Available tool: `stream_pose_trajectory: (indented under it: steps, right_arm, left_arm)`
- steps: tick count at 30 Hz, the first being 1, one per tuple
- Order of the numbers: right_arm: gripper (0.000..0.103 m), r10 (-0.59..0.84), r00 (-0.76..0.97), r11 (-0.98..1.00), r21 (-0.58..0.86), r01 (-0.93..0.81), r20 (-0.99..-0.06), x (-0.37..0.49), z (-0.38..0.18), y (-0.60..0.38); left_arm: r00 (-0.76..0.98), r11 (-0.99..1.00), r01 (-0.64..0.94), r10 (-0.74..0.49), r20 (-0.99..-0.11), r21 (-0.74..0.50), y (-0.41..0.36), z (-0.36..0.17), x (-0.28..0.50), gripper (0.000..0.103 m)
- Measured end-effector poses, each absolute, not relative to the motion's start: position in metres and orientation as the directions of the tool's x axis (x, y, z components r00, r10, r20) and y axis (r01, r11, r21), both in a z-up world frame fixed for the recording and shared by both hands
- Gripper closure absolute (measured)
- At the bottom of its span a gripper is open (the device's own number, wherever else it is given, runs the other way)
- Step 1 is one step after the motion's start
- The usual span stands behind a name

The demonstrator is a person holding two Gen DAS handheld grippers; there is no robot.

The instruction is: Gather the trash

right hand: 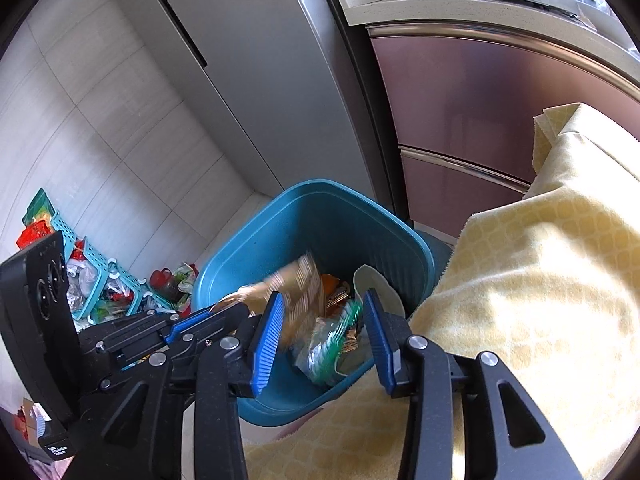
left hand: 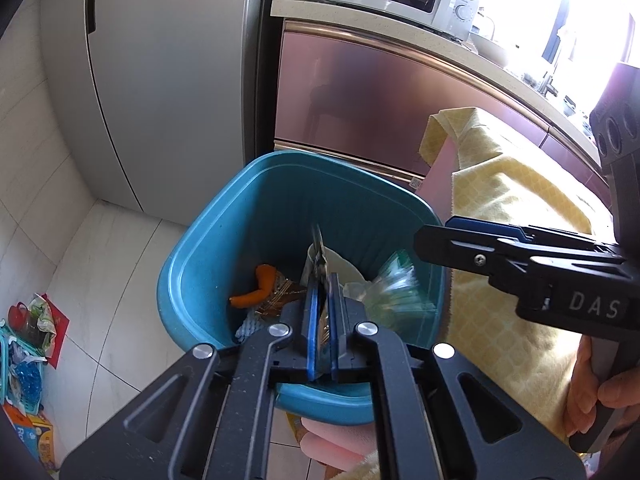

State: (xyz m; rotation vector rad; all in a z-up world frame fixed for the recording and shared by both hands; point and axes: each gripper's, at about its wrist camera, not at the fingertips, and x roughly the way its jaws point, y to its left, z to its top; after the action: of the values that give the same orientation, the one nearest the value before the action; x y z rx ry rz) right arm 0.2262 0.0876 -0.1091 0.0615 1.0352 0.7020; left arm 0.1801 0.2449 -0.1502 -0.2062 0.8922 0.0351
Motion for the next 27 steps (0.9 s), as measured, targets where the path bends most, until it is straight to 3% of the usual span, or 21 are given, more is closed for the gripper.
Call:
stream_pose_trajectory:
  steps: [7, 14, 24, 27]
  right_arm:
    - [0.063, 0.578, 0.318, 0.777, 0.387, -0.497, -0.752, 0.227, -0.109, 0.080]
    - [0.057, 0.595, 0.334, 0.774, 0.408, -0.485, -0.731, 0.223, -0.104, 0.061]
    - [0.038, 0.593, 0.429, 0.787, 0.378, -0.487, -0.681, 0.202, -0.082, 0.022]
    - [0.033, 0.581, 0.472, 0.798, 0.350, -0.491, -0.663, 0.190, -0.074, 0.010]
  left_arm:
    - [0.622, 0.977, -0.123, -0.062, -0.781, -0.176, 0.247, -0.154, 0.182, 0.091]
    - [0.656, 0.979, -0.107, -0.062, -0.753, -0.174, 0.244, -0.145, 0.172, 0.073]
    - [0.739, 0.988, -0.074, -0.039, -0.673, -0.139, 0.229, -0.111, 0.137, 0.040]
    - [0.766, 0.991, -0.060, -0.033, -0.642, -0.122, 0.222, -0.100, 0.125, 0.023]
